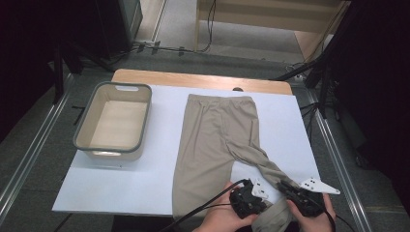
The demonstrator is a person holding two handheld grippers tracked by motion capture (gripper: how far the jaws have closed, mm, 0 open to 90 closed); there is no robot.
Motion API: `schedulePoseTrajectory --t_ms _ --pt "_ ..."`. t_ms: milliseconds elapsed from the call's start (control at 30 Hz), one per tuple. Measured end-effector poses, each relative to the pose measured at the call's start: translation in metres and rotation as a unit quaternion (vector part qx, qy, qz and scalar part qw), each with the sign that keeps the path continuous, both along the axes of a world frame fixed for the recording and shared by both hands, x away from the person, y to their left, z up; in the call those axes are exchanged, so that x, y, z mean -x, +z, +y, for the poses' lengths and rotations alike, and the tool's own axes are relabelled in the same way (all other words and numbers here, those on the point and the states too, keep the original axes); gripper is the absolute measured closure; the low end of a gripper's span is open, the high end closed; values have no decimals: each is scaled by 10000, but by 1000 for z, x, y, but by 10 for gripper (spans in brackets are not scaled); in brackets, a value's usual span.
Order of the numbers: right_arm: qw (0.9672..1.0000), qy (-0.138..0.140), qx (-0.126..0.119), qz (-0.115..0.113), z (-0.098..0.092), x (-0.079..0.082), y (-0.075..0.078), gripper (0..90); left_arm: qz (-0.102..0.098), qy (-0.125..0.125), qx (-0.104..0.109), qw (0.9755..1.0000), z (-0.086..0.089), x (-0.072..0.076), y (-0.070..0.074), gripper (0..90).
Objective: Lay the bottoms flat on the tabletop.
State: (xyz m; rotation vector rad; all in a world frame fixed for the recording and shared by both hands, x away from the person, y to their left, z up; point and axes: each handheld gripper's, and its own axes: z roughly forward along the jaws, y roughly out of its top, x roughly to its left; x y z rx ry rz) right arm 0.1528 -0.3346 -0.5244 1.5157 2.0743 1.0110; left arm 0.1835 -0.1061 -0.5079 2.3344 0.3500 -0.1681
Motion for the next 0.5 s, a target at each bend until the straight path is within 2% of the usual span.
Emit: schedulePoseTrajectory --t_ms 133,200,233,267,333,433,500 --pt "9991 384 -163 -23 12 10 7 830 115 -200 122 9997 20 12 4 887" --pt "9979 593 -251 -7 21 17 12 832 188 -255 208 9993 29 13 6 872" --pt "9973 678 -278 -21 25 21 15 834 163 -170 240 9994 33 13 7 830" --pt "9967 757 -303 -28 28 25 18 833 128 -43 275 9995 36 10 7 748" --pt "9955 879 -360 -74 33 29 24 805 166 252 384 9988 41 1 9 630" --pt "9950 875 -424 -246 32 31 31 641 62 581 492 9971 41 -12 11 570" --pt "9951 669 -630 -361 22 30 33 598 4 723 443 9964 38 -20 10 539"
